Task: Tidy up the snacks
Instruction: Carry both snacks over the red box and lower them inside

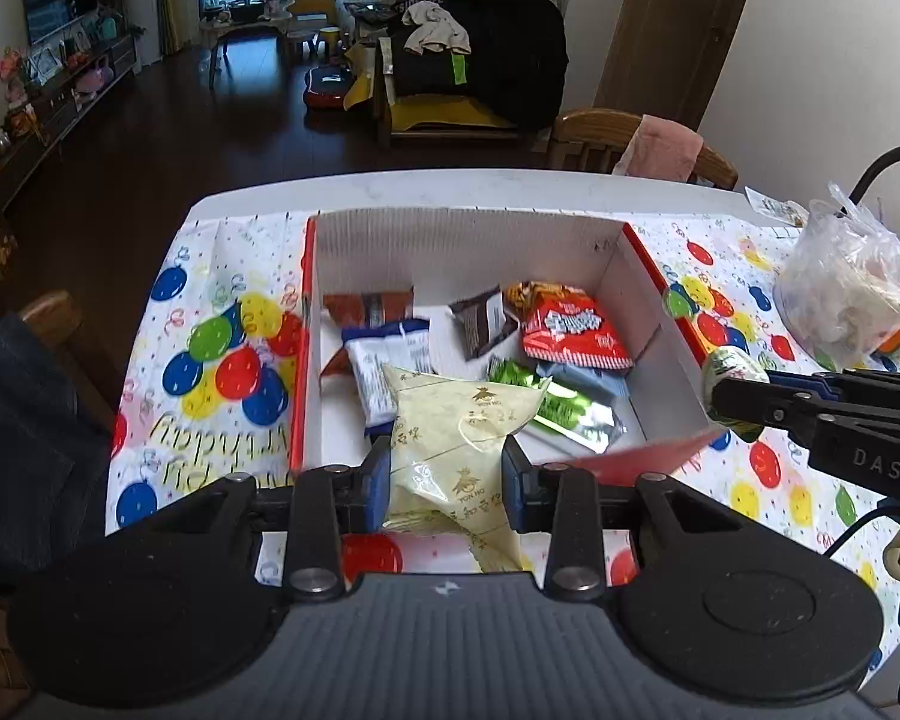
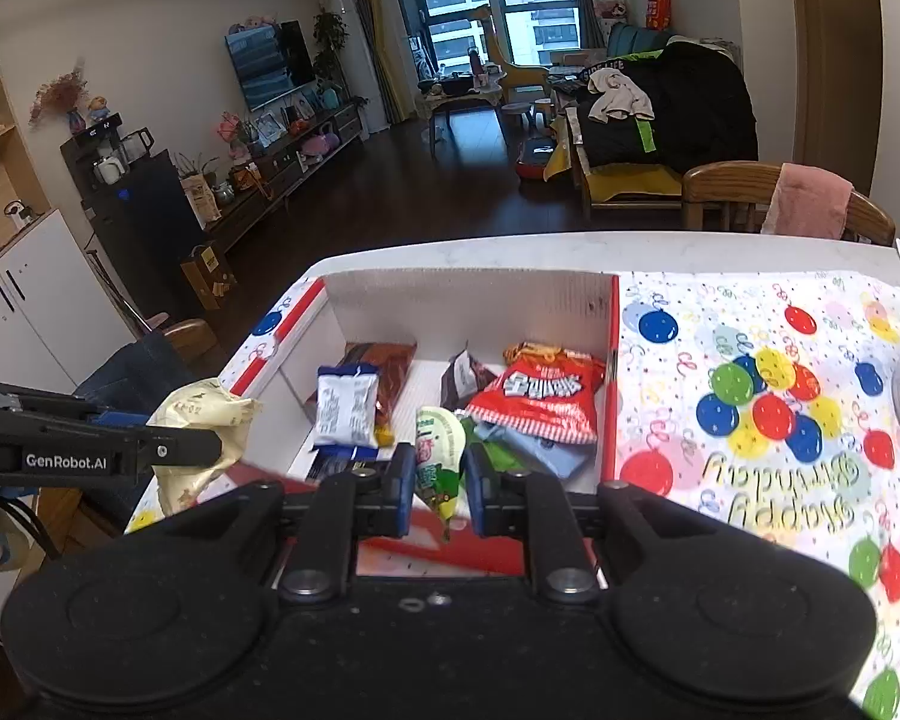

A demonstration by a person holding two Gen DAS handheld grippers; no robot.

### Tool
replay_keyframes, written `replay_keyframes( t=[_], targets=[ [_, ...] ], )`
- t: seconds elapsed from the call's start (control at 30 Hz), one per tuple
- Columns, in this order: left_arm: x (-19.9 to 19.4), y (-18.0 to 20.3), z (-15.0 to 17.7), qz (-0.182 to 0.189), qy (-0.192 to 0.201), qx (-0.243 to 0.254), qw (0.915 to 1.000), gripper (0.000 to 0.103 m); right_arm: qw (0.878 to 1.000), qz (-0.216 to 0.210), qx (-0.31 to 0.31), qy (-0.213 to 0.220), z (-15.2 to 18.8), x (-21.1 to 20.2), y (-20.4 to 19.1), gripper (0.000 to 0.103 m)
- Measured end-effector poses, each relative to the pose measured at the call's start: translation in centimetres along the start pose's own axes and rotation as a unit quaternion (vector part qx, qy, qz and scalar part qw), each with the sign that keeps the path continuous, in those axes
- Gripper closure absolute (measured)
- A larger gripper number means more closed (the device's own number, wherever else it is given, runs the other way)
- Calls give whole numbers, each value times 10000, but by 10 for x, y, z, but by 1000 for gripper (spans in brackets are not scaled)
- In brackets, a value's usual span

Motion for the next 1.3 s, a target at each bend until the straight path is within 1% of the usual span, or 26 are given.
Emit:
replay_keyframes(
  t=[0.17,0.3,0.43,0.67,0.87,1.0,1.3],
  targets=[
    [16,0,-19,-94,-91,-26,9999,68,9999,-21,97,-101,-17,18,11,87],
    [31,0,-33,-208,-184,-15,9996,68,9995,-44,160,-276,-28,39,19,87],
    [50,-3,-46,-324,-323,-18,9990,68,9988,-55,141,-463,-33,57,26,87],
    [80,-2,-61,-415,-525,4,9978,68,9969,-81,65,-778,-40,90,33,87],
    [103,0,-66,-567,-705,98,9959,68,9944,-12,-86,-1052,-41,119,37,87],
    [116,1,-66,-624,-866,164,9942,68,9914,2,-302,-1272,-37,134,32,87],
    [130,2,-63,-728,-1027,286,9916,68,9874,-38,-427,-1522,-28,148,30,87]
  ],
)
Point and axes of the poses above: each gripper's, at about its wrist camera, not at the fingertips, and x roughly the way its jaws point, y to its right, z to its underside, the point moved 3 cm from there along x, roughly the way its jaws point, and after that the axes turned 4 degrees about -y, right-handed, at the moved point
